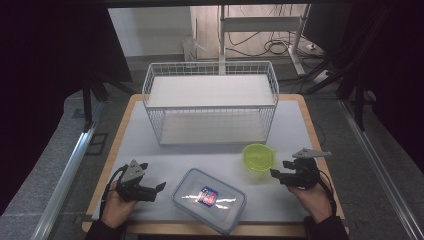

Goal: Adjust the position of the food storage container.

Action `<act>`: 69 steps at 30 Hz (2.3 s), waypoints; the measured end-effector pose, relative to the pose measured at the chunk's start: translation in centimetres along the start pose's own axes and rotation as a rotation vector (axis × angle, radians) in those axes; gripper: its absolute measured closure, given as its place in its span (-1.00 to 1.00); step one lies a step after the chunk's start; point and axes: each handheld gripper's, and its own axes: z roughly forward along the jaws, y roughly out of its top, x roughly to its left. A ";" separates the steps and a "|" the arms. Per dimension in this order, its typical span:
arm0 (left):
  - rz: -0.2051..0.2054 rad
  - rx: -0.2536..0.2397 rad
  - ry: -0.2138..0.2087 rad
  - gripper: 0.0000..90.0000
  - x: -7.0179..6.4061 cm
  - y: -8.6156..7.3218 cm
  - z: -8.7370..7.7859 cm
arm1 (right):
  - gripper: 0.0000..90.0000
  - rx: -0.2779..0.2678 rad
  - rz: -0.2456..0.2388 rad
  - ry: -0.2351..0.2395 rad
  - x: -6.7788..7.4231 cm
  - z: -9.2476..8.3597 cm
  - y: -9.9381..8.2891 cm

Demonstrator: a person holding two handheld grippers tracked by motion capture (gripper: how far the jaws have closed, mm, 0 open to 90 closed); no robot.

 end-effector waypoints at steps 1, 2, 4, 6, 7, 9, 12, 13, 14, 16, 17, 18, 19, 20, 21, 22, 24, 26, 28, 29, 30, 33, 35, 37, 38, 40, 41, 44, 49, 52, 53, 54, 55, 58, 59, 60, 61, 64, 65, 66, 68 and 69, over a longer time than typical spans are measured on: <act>0.000 0.000 0.000 -0.88 0.0 0.0 0.0 | -0.02 0.000 0.000 0.000 0.0 0.0 0.0; -0.001 -0.001 -0.002 -0.88 0.0 0.0 0.0 | 0.21 -0.003 -0.033 0.005 0.1 -0.4 0.3; -0.002 0.002 -0.003 -0.88 0.0 0.0 0.0 | 0.40 0.002 -0.055 0.010 0.1 -0.7 0.7; -0.001 0.002 -0.003 -0.88 0.0 0.0 0.1 | 0.52 0.005 -0.067 0.006 0.1 -0.9 0.9; -0.001 0.003 -0.004 -0.88 0.0 0.0 0.1 | 0.60 0.005 -0.078 0.004 0.1 -1.0 1.1; 0.002 0.004 -0.004 -0.88 0.0 0.0 0.1 | 0.73 0.013 -0.089 0.008 0.1 -1.1 1.6; 0.007 0.005 -0.005 -0.88 -0.1 0.0 0.2 | 0.77 0.009 -0.101 0.028 0.2 -1.0 2.0; 0.008 0.006 -0.005 -0.88 -0.1 0.0 0.2 | 0.79 0.007 -0.107 0.031 0.3 -1.0 2.2; 0.011 0.009 -0.004 -0.88 -0.1 0.0 0.2 | 0.86 -0.004 -0.129 0.042 0.6 -0.7 2.7; 0.013 0.009 -0.001 -0.88 -0.1 0.0 0.2 | 0.89 -0.006 -0.146 0.043 0.9 -0.4 3.2; 0.012 0.009 0.000 -0.88 -0.1 0.0 0.2 | 0.91 -0.008 -0.152 0.047 1.1 -0.2 3.5; 0.012 0.009 0.000 -0.88 -0.1 0.0 0.2 | 0.91 -0.008 -0.152 0.047 1.1 -0.2 3.5; 0.012 0.009 0.000 -0.88 -0.1 0.0 0.2 | 0.93 -0.010 -0.153 0.054 1.2 0.0 3.7; 0.015 0.011 0.003 -0.88 -0.1 0.0 0.2 | 0.97 -0.016 -0.164 0.066 1.4 0.5 4.3; 0.015 0.011 0.003 -0.88 -0.1 0.0 0.2 | 0.98 -0.014 -0.170 0.074 1.6 0.8 4.5; 0.015 0.011 0.003 -0.88 -0.1 0.0 0.2 | 1.00 -0.012 -0.173 0.081 1.8 1.0 4.7; 0.016 0.013 0.005 -0.88 -0.2 0.0 0.2 | 1.00 -0.010 -0.183 0.097 2.2 1.7 5.2; 0.017 0.014 0.006 -0.88 -0.2 0.0 0.2 | 1.00 -0.009 -0.188 0.106 2.6 2.4 5.6; 0.018 0.015 0.006 -0.88 -0.2 0.0 0.2 | 1.00 -0.010 -0.191 0.107 2.8 2.7 5.8; 0.018 0.015 0.006 -0.88 -0.2 0.0 0.2 | 1.00 -0.008 -0.192 0.109 3.0 2.9 6.0; 0.018 0.016 0.007 -0.88 -0.2 0.0 0.2 | 1.00 -0.009 -0.191 0.113 3.4 3.6 6.4; 0.021 0.018 0.007 -0.88 -0.2 0.0 0.2 | 1.00 -0.008 -0.191 0.118 3.7 4.2 6.7; 0.022 0.021 0.007 -0.88 -0.2 0.0 0.3 | 1.00 -0.003 -0.189 0.127 4.0 4.8 7.0; 0.023 0.024 0.008 -0.88 -0.2 0.0 0.3 | 1.00 0.010 -0.196 0.130 4.5 5.7 7.3; 0.023 0.024 0.008 -0.88 -0.2 0.0 0.3 | 1.00 0.016 -0.197 0.131 4.6 6.0 7.4; 0.023 0.025 0.008 -0.88 -0.2 0.0 0.3 | 1.00 0.019 -0.196 0.132 4.8 6.3 7.4; 0.023 0.025 0.008 -0.88 -0.2 0.0 0.3 | 1.00 0.025 -0.198 0.132 5.1 6.9 7.4; 0.024 0.030 0.010 -0.88 -0.2 0.0 0.3 | 1.00 0.030 -0.206 0.137 5.4 7.5 7.4; 0.026 0.034 0.013 -0.88 -0.2 -0.1 0.4 | 1.00 0.064 -0.255 0.130 6.2 8.6 7.1; 0.027 0.035 0.015 -0.88 -0.2 -0.1 0.4 | 1.00 0.068 -0.261 0.139 6.2 8.8 6.9; 0.027 0.035 0.015 -0.88 -0.2 -0.1 0.4 | 1.00 0.071 -0.262 0.135 6.1 8.7 6.9; 0.028 0.036 0.015 -0.88 -0.2 -0.1 0.4 | 1.00 0.071 -0.262 0.135 6.1 8.7 6.9; 0.029 0.036 0.015 -0.88 -0.2 -0.1 0.4 | 1.00 0.072 -0.260 0.124 6.0 8.6 6.9; 0.030 0.039 0.017 -0.88 -0.3 -0.1 0.3 | 1.00 0.071 -0.248 0.116 5.6 8.3 6.7; 0.030 0.039 0.017 -0.88 -0.3 -0.1 0.3 | 1.00 0.071 -0.248 0.116 5.6 8.3 6.7; 0.031 0.040 0.016 -0.88 -0.3 -0.1 0.3 | 1.00 0.070 -0.244 0.109 5.4 8.2 6.6; 0.031 0.042 0.015 -0.88 -0.3 -0.1 0.4 | 1.00 0.073 -0.240 0.106 5.3 8.0 6.6; 0.031 0.046 0.014 -0.88 -0.3 -0.1 0.4 | 1.00 0.070 -0.242 0.092 5.0 7.7 6.4; 0.031 0.046 0.014 -0.88 -0.3 -0.1 0.4 | 1.00 0.072 -0.241 0.088 4.9 7.6 6.3; 0.031 0.047 0.014 -0.88 -0.3 -0.1 0.4 | 1.00 0.074 -0.241 0.082 4.7 7.4 6.2; 0.031 0.048 0.014 -0.88 -0.3 -0.1 0.4 | 1.00 0.071 -0.243 0.077 4.6 7.3 6.1; 0.031 0.049 0.014 -0.88 -0.3 -0.1 0.4 | 1.00 0.075 -0.242 0.070 4.4 7.1 6.1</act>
